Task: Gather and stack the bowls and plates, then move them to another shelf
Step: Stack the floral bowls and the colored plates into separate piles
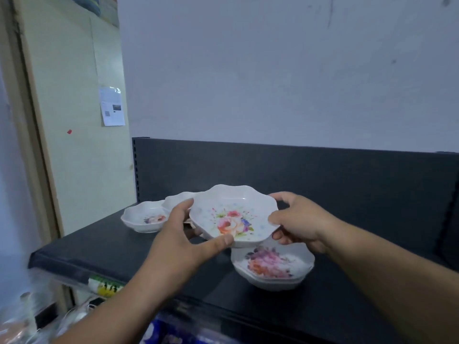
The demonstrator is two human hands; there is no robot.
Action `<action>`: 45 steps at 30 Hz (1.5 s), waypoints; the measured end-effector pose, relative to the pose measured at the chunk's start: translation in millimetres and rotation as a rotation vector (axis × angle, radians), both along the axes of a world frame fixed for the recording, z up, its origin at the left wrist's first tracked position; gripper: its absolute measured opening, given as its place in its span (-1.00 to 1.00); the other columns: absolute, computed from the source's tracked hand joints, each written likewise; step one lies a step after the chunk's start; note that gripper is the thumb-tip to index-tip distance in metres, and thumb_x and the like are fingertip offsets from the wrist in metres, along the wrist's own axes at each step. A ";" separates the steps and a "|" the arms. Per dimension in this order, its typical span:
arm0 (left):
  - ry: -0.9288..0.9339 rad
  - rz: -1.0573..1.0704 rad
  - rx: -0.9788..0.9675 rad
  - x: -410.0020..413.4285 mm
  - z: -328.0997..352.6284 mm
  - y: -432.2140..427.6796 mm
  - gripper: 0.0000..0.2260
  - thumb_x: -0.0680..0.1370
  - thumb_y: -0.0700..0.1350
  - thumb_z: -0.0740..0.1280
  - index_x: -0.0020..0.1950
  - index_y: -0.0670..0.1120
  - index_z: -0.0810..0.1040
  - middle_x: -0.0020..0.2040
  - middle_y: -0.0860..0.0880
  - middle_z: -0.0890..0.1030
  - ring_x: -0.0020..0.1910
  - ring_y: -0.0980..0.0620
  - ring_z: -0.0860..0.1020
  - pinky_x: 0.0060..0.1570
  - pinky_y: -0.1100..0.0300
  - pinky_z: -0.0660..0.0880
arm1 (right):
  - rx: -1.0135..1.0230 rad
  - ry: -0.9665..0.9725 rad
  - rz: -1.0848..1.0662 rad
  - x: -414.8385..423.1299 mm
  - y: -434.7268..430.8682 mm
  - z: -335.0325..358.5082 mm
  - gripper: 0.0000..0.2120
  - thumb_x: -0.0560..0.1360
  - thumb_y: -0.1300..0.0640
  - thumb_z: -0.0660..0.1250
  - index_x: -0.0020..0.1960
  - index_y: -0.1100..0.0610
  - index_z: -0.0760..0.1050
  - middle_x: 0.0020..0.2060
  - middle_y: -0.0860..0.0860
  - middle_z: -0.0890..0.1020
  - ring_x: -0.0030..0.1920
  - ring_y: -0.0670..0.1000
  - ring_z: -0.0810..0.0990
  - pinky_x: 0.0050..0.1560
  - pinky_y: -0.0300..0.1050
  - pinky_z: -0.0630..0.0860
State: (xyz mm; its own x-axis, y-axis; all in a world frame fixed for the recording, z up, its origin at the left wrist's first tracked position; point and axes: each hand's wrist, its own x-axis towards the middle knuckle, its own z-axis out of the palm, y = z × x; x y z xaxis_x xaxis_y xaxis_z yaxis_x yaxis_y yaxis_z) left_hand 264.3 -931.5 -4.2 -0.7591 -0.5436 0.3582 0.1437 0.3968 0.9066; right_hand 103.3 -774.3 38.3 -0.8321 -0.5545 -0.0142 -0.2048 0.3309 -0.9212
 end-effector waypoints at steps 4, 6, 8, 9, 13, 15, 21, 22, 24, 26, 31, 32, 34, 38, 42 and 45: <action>-0.070 -0.054 -0.075 -29.9 -8.0 36.9 -0.13 0.14 0.18 0.62 0.37 0.22 0.30 0.23 0.29 0.48 0.16 0.24 0.52 0.23 0.13 0.47 | 0.024 0.059 -0.057 -29.4 51.6 1.5 -0.49 0.51 0.39 0.17 0.38 0.02 0.41 -0.31 0.19 0.63 -0.50 -0.02 0.53 -0.51 -0.23 0.46; -0.128 -0.056 -0.128 -40.9 -12.8 52.1 -0.19 0.22 0.10 0.60 0.39 0.21 0.29 0.25 0.28 0.45 0.20 0.20 0.48 0.24 0.19 0.42 | 0.045 0.070 -0.068 -40.7 69.2 0.6 -0.48 0.50 0.39 0.16 0.38 0.01 0.40 -0.35 0.16 0.62 -0.50 -0.01 0.52 -0.51 -0.23 0.45; -0.185 -0.051 -0.159 -49.8 -19.1 61.0 -0.20 0.26 0.09 0.58 0.42 0.18 0.28 0.26 0.25 0.43 0.24 0.18 0.45 0.24 0.22 0.38 | 0.072 0.079 -0.066 -49.7 79.5 -2.3 -0.47 0.49 0.39 0.16 0.39 0.02 0.42 -0.37 0.13 0.62 -0.49 -0.01 0.52 -0.50 -0.22 0.46; -0.214 -0.044 -0.174 -52.1 -21.5 64.0 -0.19 0.27 0.11 0.57 0.43 0.17 0.27 0.26 0.23 0.42 0.25 0.17 0.43 0.24 0.23 0.36 | 0.087 0.084 -0.065 -53.1 80.9 -4.1 -0.47 0.49 0.39 0.16 0.39 0.03 0.42 -0.37 0.13 0.62 -0.49 -0.01 0.52 -0.50 -0.22 0.47; -0.335 0.029 -0.234 -59.4 -28.9 72.5 -0.18 0.29 0.19 0.53 0.46 0.13 0.24 0.32 0.17 0.43 0.29 0.14 0.39 0.19 0.26 0.31 | 0.134 0.066 -0.030 -62.2 77.9 -15.8 -0.49 0.52 0.37 0.14 0.41 0.04 0.39 -0.42 0.10 0.59 -0.51 -0.03 0.52 -0.52 -0.23 0.48; -0.391 0.054 -0.270 -58.2 -28.7 74.1 -0.18 0.30 0.21 0.51 0.47 0.10 0.23 0.27 0.21 0.45 0.22 0.12 0.44 0.15 0.26 0.33 | 0.136 0.049 0.001 -62.7 71.4 -22.3 -0.52 0.53 0.35 0.14 0.40 0.05 0.40 -0.41 0.09 0.59 -0.50 -0.04 0.52 -0.51 -0.23 0.49; -0.486 0.071 -0.324 -58.4 -29.1 75.1 -0.13 0.29 0.28 0.48 0.49 0.09 0.18 0.42 0.09 0.35 0.19 0.13 0.47 0.13 0.28 0.34 | 0.153 0.016 0.046 -67.6 56.5 -37.1 -0.62 0.52 0.31 0.14 0.27 0.04 0.42 -0.32 0.10 0.61 -0.47 -0.05 0.56 -0.47 -0.21 0.53; -0.492 0.069 -0.312 -59.9 -30.2 74.4 -0.11 0.27 0.29 0.48 0.49 0.08 0.19 0.41 0.07 0.38 0.25 0.10 0.45 0.17 0.26 0.35 | 0.164 0.021 0.046 -69.0 55.2 -38.8 -0.62 0.51 0.31 0.14 0.27 0.05 0.42 -0.29 0.11 0.63 -0.45 -0.03 0.57 -0.44 -0.19 0.56; -0.495 0.074 -0.300 -62.0 -30.1 75.5 -0.10 0.25 0.30 0.48 0.49 0.09 0.19 0.37 0.06 0.43 0.27 0.05 0.45 0.24 0.21 0.37 | 0.194 0.030 0.049 -70.8 53.2 -41.4 -0.60 0.49 0.30 0.14 0.30 0.08 0.41 -0.24 0.14 0.65 -0.40 0.00 0.61 -0.33 -0.12 0.62; -0.499 0.086 -0.321 -63.4 -28.8 77.8 -0.10 0.26 0.30 0.48 0.49 0.09 0.19 0.40 0.08 0.39 0.27 0.05 0.46 0.24 0.22 0.36 | 0.226 0.040 0.057 -70.7 52.7 -43.6 -0.55 0.48 0.30 0.13 0.35 0.09 0.37 -0.22 0.15 0.66 -0.37 0.04 0.62 -0.23 -0.07 0.63; -0.498 0.079 -0.317 -65.3 -27.8 79.6 -0.09 0.26 0.29 0.50 0.50 0.10 0.16 0.45 0.12 0.30 0.26 0.04 0.47 0.26 0.20 0.36 | 0.274 0.078 0.066 -68.8 54.0 -46.3 -0.47 0.49 0.29 0.15 0.45 0.10 0.29 -0.25 0.12 0.64 -0.40 0.02 0.62 -0.23 -0.09 0.63; -0.500 0.076 -0.313 -65.1 -27.6 79.2 -0.08 0.25 0.28 0.50 0.49 0.10 0.17 0.45 0.12 0.31 0.26 0.04 0.47 0.27 0.19 0.37 | 0.277 0.075 0.069 -68.4 54.9 -46.1 -0.48 0.49 0.29 0.16 0.45 0.10 0.29 -0.25 0.12 0.64 -0.40 0.02 0.62 -0.20 -0.07 0.64; -0.494 0.086 -0.304 -64.3 -26.8 79.7 -0.10 0.26 0.27 0.51 0.49 0.11 0.17 0.41 0.08 0.36 0.25 0.03 0.47 0.26 0.18 0.38 | 0.294 0.075 0.074 -68.3 57.0 -44.8 -0.48 0.49 0.27 0.17 0.45 0.11 0.28 -0.23 0.10 0.63 -0.41 -0.01 0.61 -0.22 -0.08 0.64; -0.450 0.118 -0.309 -63.5 -25.0 79.8 -0.16 0.28 0.24 0.51 0.46 0.10 0.23 0.33 0.08 0.41 0.20 0.06 0.46 0.18 0.24 0.37 | 0.352 0.149 0.053 -70.5 60.0 -35.4 -0.46 0.48 0.18 0.26 0.45 0.07 0.28 -0.21 0.07 0.62 -0.38 0.00 0.60 -0.28 -0.12 0.63; -0.373 0.162 -0.349 -59.6 -21.2 74.2 -0.18 0.29 0.22 0.51 0.46 0.07 0.27 0.40 0.10 0.38 0.31 0.12 0.39 0.21 0.28 0.31 | 0.401 0.295 0.043 -70.9 57.3 -19.9 -0.44 0.42 0.01 0.33 0.41 -0.02 0.34 -0.28 0.04 0.64 -0.36 0.09 0.59 -0.22 -0.08 0.59; -0.333 0.246 -0.389 -51.8 -16.9 59.3 -0.24 0.34 0.20 0.49 0.46 0.07 0.27 0.45 0.09 0.35 0.37 0.10 0.36 0.20 0.28 0.28 | 0.313 0.313 0.077 -68.8 48.1 -14.4 -0.46 0.38 -0.06 0.39 0.34 -0.02 0.43 -0.04 0.02 0.64 -0.13 0.09 0.68 -0.08 -0.02 0.64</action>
